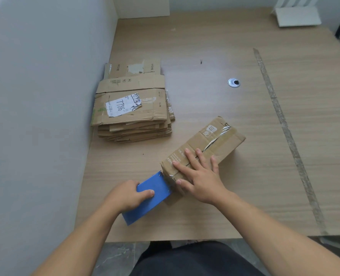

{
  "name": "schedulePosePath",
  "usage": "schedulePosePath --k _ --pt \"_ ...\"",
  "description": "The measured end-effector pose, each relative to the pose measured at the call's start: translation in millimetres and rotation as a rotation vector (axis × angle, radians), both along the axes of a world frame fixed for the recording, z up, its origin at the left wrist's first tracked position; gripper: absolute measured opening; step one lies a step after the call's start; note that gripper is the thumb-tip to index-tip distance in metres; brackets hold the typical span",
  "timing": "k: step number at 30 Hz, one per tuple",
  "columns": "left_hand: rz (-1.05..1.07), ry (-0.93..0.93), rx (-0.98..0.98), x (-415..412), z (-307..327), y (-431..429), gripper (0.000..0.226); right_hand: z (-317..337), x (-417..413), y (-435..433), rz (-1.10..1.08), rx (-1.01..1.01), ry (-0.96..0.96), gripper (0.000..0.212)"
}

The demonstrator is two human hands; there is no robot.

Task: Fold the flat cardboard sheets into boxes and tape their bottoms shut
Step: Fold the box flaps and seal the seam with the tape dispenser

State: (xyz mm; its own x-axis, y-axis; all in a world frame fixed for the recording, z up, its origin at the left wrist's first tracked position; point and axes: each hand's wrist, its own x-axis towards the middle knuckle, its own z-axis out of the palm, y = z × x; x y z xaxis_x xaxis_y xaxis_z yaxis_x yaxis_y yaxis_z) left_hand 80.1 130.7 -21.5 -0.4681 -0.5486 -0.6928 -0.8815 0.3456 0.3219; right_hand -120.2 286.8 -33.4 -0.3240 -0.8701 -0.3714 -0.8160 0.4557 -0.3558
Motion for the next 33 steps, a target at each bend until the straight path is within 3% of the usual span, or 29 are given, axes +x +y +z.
schedulePosePath --k 6,9,11,15,20,25,28,31,33 --pt "0.044 -0.035 0.018 -19 -5 6 0.039 -2 0 0 -0.013 -0.010 0.006 0.059" --pt "0.084 -0.059 0.023 -21 -3 7 0.040 -1 1 -1 -0.022 -0.004 0.004 0.074" --pt "0.085 -0.088 -0.033 -24 -2 10 0.044 0 3 -2 -0.023 0.006 0.009 0.075" --pt "0.102 -0.137 -0.167 -31 4 22 0.048 2 1 -3 -0.011 0.021 0.037 0.059" --pt "0.029 -0.172 -0.310 -43 12 35 0.038 4 2 -3 0.029 0.022 0.090 0.071" --pt "0.066 0.046 -0.365 -4 24 22 0.035 4 -18 0 0.029 -0.037 0.058 0.076" --pt "-0.038 0.250 -0.454 27 27 17 0.037 6 -24 4 0.060 -0.086 0.060 0.078" --pt "-0.190 0.515 -0.632 43 21 15 0.047 9 -24 9 0.036 -0.282 -0.026 0.078" --pt "-0.242 0.679 -0.789 45 20 16 0.041 14 -23 12 -0.004 -0.438 -0.136 0.068"
